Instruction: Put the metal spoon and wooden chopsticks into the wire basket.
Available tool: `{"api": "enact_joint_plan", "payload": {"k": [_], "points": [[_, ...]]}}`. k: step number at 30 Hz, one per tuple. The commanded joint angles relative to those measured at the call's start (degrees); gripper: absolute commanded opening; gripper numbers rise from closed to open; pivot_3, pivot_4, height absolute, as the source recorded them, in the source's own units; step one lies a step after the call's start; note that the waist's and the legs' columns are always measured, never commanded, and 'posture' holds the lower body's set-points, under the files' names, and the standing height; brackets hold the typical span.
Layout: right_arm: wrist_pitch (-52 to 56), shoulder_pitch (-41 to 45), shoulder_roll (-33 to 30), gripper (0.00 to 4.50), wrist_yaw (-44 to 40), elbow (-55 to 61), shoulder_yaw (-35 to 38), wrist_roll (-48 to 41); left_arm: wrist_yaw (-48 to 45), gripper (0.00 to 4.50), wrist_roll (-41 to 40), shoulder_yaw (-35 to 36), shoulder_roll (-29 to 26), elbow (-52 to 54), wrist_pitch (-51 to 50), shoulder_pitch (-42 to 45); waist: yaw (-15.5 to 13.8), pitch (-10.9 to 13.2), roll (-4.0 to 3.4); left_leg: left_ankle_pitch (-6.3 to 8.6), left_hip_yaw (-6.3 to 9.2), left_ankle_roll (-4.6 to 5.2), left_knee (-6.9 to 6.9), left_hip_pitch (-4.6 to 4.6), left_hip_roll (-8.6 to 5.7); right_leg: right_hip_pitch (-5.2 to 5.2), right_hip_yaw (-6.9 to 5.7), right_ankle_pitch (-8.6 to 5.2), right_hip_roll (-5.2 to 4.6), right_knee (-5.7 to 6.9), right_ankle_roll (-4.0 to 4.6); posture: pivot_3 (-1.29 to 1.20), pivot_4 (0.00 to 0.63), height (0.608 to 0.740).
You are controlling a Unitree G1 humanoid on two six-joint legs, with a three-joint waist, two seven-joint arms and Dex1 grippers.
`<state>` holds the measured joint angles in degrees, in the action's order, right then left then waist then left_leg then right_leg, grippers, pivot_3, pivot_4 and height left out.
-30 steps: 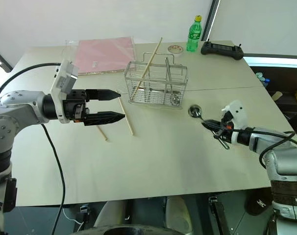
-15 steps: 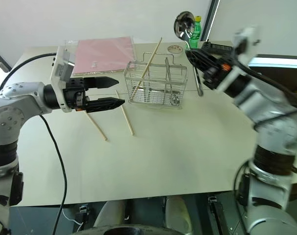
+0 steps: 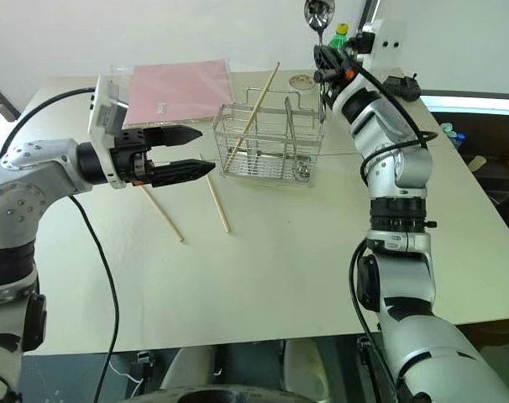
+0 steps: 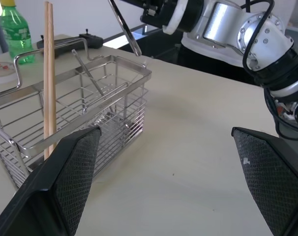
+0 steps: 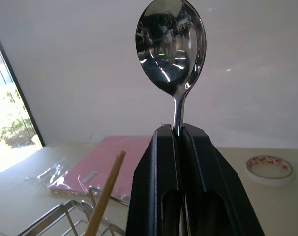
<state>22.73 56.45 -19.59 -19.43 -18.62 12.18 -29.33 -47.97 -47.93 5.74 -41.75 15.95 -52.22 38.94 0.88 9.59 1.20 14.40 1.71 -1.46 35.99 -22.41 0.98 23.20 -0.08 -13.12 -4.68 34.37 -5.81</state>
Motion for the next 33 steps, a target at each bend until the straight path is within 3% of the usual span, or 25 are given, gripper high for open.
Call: {"api": "enact_joint_plan", "payload": {"k": [1, 13, 16, 21, 23, 28, 33], "points": [[-2.7, 2.8, 1.0, 0.04, -0.4, -1.6, 1.0, 0.8, 0.9, 4.5, -0.5, 2.1, -0.5, 1.9, 0.3, 0.3, 0.0, 0.0, 0.0, 0.0, 0.0, 0.0, 0.01, 0.0, 0.0, -0.01, 0.0, 0.0, 0.0, 0.0, 0.0, 0.0, 0.15, 0.721], [-5.7, -2.6, 5.7, 0.04, -0.1, -1.5, -1.5, 4.5, 2.1, 4.5, -0.7, 2.1, -0.5, 1.6, 0.4, 0.7, 0.0, 0.0, 0.0, 0.0, 0.0, 0.0, 0.0, 0.0, 0.0, 0.0, 0.0, 0.01, 0.0, 0.04, -0.02, 0.0, 0.15, 0.721], [-4.5, -5.2, 6.3, 1.09, 0.6, 0.9, -0.6, 3.5, 2.1, 4.5, -0.5, 2.0, -0.4, 1.3, 0.5, 1.1, 0.0, 0.0, -0.01, 0.0, 0.0, -0.01, 0.02, 0.0, -0.01, -0.02, 0.01, 0.01, -0.01, 0.04, -0.01, 0.0, 0.15, 0.721], [-2.5, -8.4, 5.9, 3.63, 2.3, 6.1, 0.4, 3.1, 2.1, 4.5, -0.2, 1.8, -0.2, 0.5, 0.7, 1.8, 0.0, 0.0, -0.02, -0.01, 0.02, -0.01, 0.04, 0.02, 0.0, -0.01, 0.01, 0.01, 0.0, 0.08, -0.01, 0.0, 0.15, 0.721], [-1.5, -9.3, 5.3, 4.44, 2.6, 8.0, 0.7, 3.1, 2.1, 4.5, 0.0, 1.6, 0.0, 0.1, 0.8, 2.1, 0.0, 0.0, -0.02, -0.01, 0.03, -0.01, 0.03, 0.03, -0.01, -0.01, 0.01, 0.01, 0.0, 0.11, -0.01, 0.0, 0.15, 0.721], [2.1, -10.6, 2.2, 4.44, 2.6, 13.1, 2.0, 2.2, 2.0, 4.5, 0.6, 1.1, 0.6, -0.8, 1.4, 2.9, 0.0, 0.0, -0.02, -0.01, 0.02, -0.01, 0.05, 0.03, -0.01, -0.01, 0.01, 0.0, 0.0, 0.09, 0.0, 0.0, 0.15, 0.721], [13.3, -11.5, -9.9, 4.44, -2.5, 23.8, 6.3, -4.7, 2.8, 4.5, 1.0, 1.9, 0.4, -1.3, 0.7, 3.2, -0.4, 0.0, -0.06, -0.01, 0.02, -0.01, 0.02, -0.01, -0.01, -0.01, 0.01, 0.0, -0.01, 0.04, 0.0, 0.0, 0.15, 0.721]]}}
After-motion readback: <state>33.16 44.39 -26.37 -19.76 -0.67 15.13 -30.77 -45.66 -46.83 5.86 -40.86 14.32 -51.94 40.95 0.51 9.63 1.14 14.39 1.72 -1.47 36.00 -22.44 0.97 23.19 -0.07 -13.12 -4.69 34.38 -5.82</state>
